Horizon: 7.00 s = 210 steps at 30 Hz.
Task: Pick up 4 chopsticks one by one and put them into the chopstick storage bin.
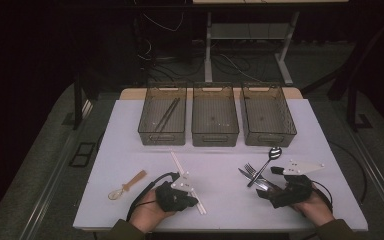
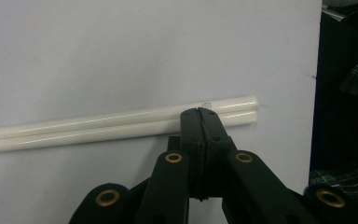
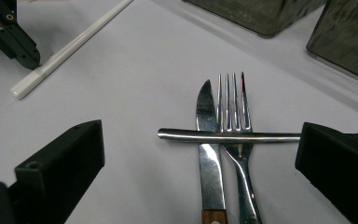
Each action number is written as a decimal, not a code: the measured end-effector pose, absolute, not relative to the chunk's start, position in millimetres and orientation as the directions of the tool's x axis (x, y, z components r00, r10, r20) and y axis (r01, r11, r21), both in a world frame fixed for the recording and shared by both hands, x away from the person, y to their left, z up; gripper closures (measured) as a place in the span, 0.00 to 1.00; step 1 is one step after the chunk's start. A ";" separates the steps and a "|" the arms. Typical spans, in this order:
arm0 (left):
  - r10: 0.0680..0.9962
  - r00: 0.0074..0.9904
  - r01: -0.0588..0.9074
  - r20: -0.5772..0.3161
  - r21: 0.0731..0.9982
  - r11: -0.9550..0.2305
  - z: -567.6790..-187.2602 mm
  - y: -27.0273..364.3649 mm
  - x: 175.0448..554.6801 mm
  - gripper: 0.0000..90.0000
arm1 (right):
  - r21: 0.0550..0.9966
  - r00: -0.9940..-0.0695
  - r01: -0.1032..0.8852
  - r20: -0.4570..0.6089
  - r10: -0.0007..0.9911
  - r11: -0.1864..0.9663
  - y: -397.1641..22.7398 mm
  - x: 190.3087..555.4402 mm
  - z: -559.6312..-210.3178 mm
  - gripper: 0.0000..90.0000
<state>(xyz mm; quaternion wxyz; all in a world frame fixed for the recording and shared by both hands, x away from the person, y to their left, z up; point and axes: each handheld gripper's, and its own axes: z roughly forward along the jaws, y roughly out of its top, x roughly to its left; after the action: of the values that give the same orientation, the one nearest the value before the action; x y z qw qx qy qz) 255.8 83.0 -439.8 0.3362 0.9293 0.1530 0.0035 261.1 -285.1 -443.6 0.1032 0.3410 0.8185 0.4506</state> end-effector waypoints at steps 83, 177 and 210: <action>0.549 0.836 0.405 -0.007 0.683 -0.608 -420.7 94.8 352.2 0.99 | 0.811 -0.749 0.461 0.138 0.648 0.361 -285.7 261.1 -443.2 0.02; 0.287 0.952 0.288 -0.103 0.616 -0.734 -434.4 48.7 298.5 0.99 | 0.814 -0.750 0.457 0.136 0.648 0.358 -287.2 260.4 -442.2 0.02; 0.364 0.926 0.335 -0.103 0.669 -0.663 -429.2 55.4 315.7 0.99 | 0.815 -0.750 0.457 0.136 0.647 0.358 -287.1 260.2 -441.8 0.02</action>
<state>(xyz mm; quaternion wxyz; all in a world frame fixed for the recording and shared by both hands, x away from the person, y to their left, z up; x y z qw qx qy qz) 315.7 55.4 -429.2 0.3630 0.9117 0.1916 0.0196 260.2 -287.1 -441.8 0.1045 0.3376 0.8173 0.4552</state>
